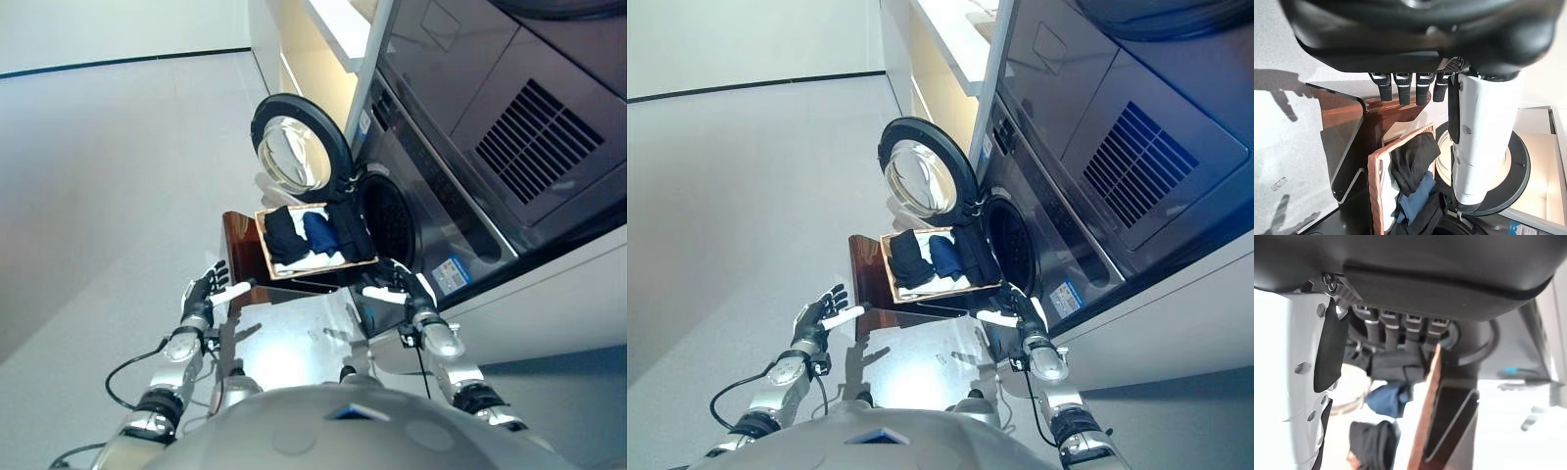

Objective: Pick up the clothes and place them into the washing machine

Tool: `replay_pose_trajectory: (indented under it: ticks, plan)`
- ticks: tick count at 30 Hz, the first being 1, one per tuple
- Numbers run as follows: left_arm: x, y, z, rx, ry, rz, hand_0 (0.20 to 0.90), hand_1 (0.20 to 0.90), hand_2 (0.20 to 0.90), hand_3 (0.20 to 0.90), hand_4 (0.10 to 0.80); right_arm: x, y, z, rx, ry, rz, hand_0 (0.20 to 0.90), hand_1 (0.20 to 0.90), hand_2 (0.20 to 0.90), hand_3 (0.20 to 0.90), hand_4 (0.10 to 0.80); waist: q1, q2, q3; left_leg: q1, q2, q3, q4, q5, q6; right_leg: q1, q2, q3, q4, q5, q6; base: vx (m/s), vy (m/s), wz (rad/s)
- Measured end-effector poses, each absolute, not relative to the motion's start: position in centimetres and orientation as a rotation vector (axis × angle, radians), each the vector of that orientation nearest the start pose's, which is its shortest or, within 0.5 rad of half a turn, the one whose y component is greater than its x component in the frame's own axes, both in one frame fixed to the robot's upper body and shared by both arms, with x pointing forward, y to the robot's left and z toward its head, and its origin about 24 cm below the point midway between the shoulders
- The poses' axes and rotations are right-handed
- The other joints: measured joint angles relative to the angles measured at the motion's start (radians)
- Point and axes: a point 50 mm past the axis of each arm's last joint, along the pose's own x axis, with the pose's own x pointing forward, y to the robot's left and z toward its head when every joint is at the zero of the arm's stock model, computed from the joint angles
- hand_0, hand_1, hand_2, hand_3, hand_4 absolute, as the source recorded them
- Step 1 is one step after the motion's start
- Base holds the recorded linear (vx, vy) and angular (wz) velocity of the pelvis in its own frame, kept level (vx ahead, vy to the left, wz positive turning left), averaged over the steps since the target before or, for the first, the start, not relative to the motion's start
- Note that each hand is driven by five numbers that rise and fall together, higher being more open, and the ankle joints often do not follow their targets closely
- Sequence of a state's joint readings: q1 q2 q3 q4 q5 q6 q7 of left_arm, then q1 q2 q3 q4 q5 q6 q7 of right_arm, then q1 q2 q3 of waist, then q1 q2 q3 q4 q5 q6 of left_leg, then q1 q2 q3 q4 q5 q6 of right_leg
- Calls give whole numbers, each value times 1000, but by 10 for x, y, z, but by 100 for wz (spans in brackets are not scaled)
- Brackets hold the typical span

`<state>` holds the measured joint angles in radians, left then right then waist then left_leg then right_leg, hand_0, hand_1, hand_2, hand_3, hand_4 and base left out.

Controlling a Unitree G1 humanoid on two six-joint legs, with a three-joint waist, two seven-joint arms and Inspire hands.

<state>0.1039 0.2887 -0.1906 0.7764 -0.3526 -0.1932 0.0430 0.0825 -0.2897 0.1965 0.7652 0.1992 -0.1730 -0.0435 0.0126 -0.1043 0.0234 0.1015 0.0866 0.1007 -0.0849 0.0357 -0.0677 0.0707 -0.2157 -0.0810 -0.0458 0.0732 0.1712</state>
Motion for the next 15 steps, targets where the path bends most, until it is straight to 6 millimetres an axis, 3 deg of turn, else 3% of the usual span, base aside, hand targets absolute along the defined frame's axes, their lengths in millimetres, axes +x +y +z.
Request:
replay_pose_trajectory:
  ticks: [3,5,7,9,11,13,14,15]
  plan:
    - [154,230,-112,26,686,165,900,900,900,900,800,159,-220,-112,-166,695,-50,900,900,900,900,800,0,-19,18,3,-17,2,15,-11,15,-22,-17,8,63,-11,-3,-5,156,-5]
    - [159,230,-110,26,672,162,900,900,900,900,800,161,-223,-110,-168,687,-59,900,900,900,900,800,1,-18,51,-34,-37,3,120,-63,46,-71,-40,12,171,-13,-11,5,130,-12]
    - [160,230,-109,25,670,162,900,900,900,900,800,160,-224,-111,-166,691,-62,900,900,900,900,800,0,0,64,-50,-49,7,154,-92,65,-121,-51,6,249,22,-47,33,131,-18]
    - [164,234,-107,27,657,176,900,900,900,900,800,159,-221,-112,-159,695,-54,900,900,900,900,800,-1,20,83,-55,-39,4,145,-85,85,-158,-49,-14,292,64,-81,79,79,-8]
    - [163,242,-105,41,659,191,900,900,900,900,800,156,-219,-114,-146,703,-50,900,900,900,900,800,3,20,83,-49,-46,3,108,-83,94,-191,-34,-23,326,40,-76,128,7,-7]
    - [162,255,-102,77,659,205,900,900,900,900,800,155,-212,-116,-119,705,-36,900,900,900,900,800,-11,-4,81,-55,-57,-1,74,-62,99,-163,12,-7,224,-95,-36,150,-50,19]
    - [163,257,-101,82,659,212,900,900,900,900,800,155,-213,-116,-117,706,-41,900,900,900,900,800,-21,-21,83,-57,-70,-4,64,-42,93,-139,28,27,156,-74,-27,162,-58,42]
    - [162,253,-103,71,665,205,900,900,900,900,800,155,-218,-115,-110,709,-69,900,900,900,900,800,-29,-8,93,-59,-80,2,75,-37,89,-130,28,30,133,-72,-26,171,-56,15]
